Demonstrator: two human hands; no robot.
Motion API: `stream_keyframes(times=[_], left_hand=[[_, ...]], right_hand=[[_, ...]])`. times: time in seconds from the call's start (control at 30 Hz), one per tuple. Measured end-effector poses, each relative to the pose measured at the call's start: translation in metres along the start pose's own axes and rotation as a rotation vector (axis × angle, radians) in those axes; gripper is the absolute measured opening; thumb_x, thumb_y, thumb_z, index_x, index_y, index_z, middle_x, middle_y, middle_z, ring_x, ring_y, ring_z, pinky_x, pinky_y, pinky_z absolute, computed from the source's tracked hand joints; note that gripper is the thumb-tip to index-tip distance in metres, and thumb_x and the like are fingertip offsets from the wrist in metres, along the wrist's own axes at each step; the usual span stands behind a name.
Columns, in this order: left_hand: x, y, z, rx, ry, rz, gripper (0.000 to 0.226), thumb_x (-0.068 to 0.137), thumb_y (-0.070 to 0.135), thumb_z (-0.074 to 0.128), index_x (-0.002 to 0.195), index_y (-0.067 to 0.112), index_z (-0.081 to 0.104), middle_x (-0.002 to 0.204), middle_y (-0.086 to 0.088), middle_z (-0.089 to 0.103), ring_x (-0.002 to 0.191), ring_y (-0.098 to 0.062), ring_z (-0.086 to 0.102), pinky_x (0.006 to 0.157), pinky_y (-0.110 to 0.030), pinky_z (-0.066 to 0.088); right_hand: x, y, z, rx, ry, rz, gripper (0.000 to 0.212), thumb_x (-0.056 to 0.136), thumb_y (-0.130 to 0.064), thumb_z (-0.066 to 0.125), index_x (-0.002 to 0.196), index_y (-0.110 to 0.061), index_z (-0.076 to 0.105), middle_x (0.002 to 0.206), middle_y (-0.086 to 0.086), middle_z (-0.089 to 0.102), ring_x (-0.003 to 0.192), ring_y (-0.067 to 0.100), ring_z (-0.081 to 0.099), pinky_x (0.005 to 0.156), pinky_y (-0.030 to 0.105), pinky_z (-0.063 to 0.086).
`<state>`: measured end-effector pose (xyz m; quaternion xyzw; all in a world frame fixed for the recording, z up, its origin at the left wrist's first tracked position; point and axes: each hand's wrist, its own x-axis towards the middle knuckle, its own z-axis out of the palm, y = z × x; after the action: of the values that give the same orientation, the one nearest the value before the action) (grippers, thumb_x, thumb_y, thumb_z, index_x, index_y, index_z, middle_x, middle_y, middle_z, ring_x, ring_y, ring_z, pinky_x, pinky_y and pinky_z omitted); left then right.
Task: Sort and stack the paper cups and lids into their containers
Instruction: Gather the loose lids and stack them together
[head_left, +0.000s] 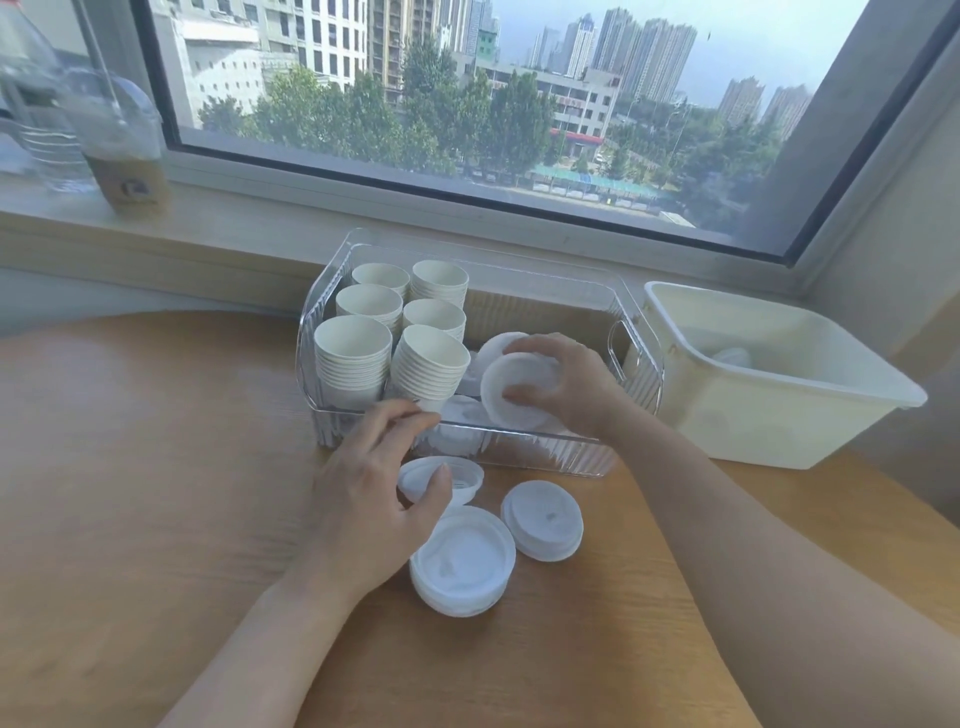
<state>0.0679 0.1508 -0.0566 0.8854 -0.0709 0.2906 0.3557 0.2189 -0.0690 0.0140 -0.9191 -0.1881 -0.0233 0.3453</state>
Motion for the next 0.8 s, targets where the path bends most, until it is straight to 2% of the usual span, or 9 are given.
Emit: stream_keyframes(times=[0.1, 0.17, 0.2, 0.3, 0.37, 0.53, 0.63, 0.73, 0.8], left_hand=[[0.001, 0.001, 0.000, -0.007, 0.004, -0.002, 0.053, 0.088, 0.049, 0.057, 0.132, 0.021, 0.070, 0.134, 0.014, 0.056, 0.106, -0.010, 0.064, 0.086, -0.038, 0.058], [0.001, 0.002, 0.000, -0.019, 0.017, 0.001, 0.051, 0.090, 0.047, 0.057, 0.131, 0.020, 0.071, 0.133, 0.012, 0.058, 0.107, -0.011, 0.064, 0.088, -0.038, 0.058], [0.000, 0.002, 0.000, -0.037, 0.029, 0.003, 0.048, 0.093, 0.046, 0.055, 0.130, 0.019, 0.072, 0.132, 0.012, 0.060, 0.108, -0.011, 0.064, 0.089, -0.039, 0.059], [0.000, 0.005, -0.001, -0.105, 0.058, 0.010, 0.043, 0.102, 0.040, 0.050, 0.129, 0.016, 0.072, 0.129, 0.010, 0.062, 0.111, -0.013, 0.064, 0.090, -0.044, 0.059], [0.000, 0.007, -0.002, -0.102, 0.080, 0.029, 0.041, 0.104, 0.038, 0.049, 0.129, 0.016, 0.072, 0.128, 0.009, 0.064, 0.111, -0.013, 0.064, 0.090, -0.044, 0.059], [-0.003, 0.013, -0.004, -0.045, 0.147, 0.069, 0.039, 0.103, 0.035, 0.051, 0.128, 0.012, 0.070, 0.125, 0.003, 0.064, 0.101, -0.018, 0.065, 0.085, -0.041, 0.058], [-0.003, 0.012, -0.004, 0.008, 0.158, 0.034, 0.040, 0.101, 0.037, 0.053, 0.130, 0.015, 0.067, 0.131, 0.004, 0.060, 0.106, -0.018, 0.063, 0.083, -0.037, 0.056], [-0.001, 0.008, -0.002, 0.059, 0.134, -0.046, 0.048, 0.099, 0.042, 0.052, 0.137, 0.016, 0.063, 0.139, 0.001, 0.058, 0.116, -0.022, 0.062, 0.087, -0.042, 0.057], [0.000, 0.006, 0.000, 0.080, 0.089, -0.101, 0.053, 0.097, 0.047, 0.051, 0.142, 0.020, 0.059, 0.140, 0.001, 0.057, 0.113, -0.026, 0.064, 0.084, -0.046, 0.058]], right_hand=[[-0.014, -0.007, -0.009, 0.100, 0.210, -0.106, 0.045, 0.082, -0.028, 0.090, 0.123, -0.032, 0.073, 0.128, -0.012, 0.063, 0.117, 0.010, 0.058, 0.103, 0.020, 0.044], [-0.034, -0.016, -0.015, 0.189, 0.268, -0.168, 0.043, 0.083, -0.032, 0.089, 0.122, -0.038, 0.071, 0.129, -0.018, 0.063, 0.118, -0.002, 0.058, 0.096, 0.005, 0.040], [-0.048, -0.021, -0.015, 0.244, 0.261, -0.190, 0.042, 0.084, -0.034, 0.088, 0.121, -0.041, 0.070, 0.130, -0.020, 0.064, 0.120, -0.004, 0.058, 0.096, 0.005, 0.041], [-0.092, -0.028, -0.003, 0.385, 0.178, -0.227, 0.042, 0.086, -0.034, 0.086, 0.123, -0.041, 0.068, 0.133, -0.017, 0.065, 0.128, 0.006, 0.059, 0.102, 0.018, 0.047], [-0.118, -0.025, 0.011, 0.394, 0.141, -0.214, 0.044, 0.086, -0.036, 0.086, 0.126, -0.041, 0.068, 0.135, -0.017, 0.064, 0.133, 0.010, 0.057, 0.108, 0.021, 0.044], [-0.149, -0.008, 0.033, 0.361, 0.176, -0.153, 0.058, 0.087, -0.041, 0.083, 0.139, -0.043, 0.060, 0.141, -0.025, 0.061, 0.136, 0.003, 0.054, 0.110, 0.018, 0.041], [-0.150, -0.002, 0.030, 0.280, 0.244, -0.177, 0.055, 0.090, -0.046, 0.077, 0.141, -0.046, 0.056, 0.142, -0.028, 0.059, 0.135, 0.002, 0.055, 0.106, 0.014, 0.041], [-0.153, 0.006, 0.029, 0.260, 0.254, -0.164, 0.053, 0.092, -0.046, 0.073, 0.142, -0.042, 0.055, 0.143, -0.025, 0.059, 0.136, 0.008, 0.055, 0.103, 0.035, 0.051], [-0.154, 0.011, 0.029, 0.219, 0.267, -0.151, 0.054, 0.091, -0.048, 0.072, 0.142, -0.039, 0.057, 0.142, -0.025, 0.059, 0.135, 0.009, 0.056, 0.099, 0.042, 0.053]])
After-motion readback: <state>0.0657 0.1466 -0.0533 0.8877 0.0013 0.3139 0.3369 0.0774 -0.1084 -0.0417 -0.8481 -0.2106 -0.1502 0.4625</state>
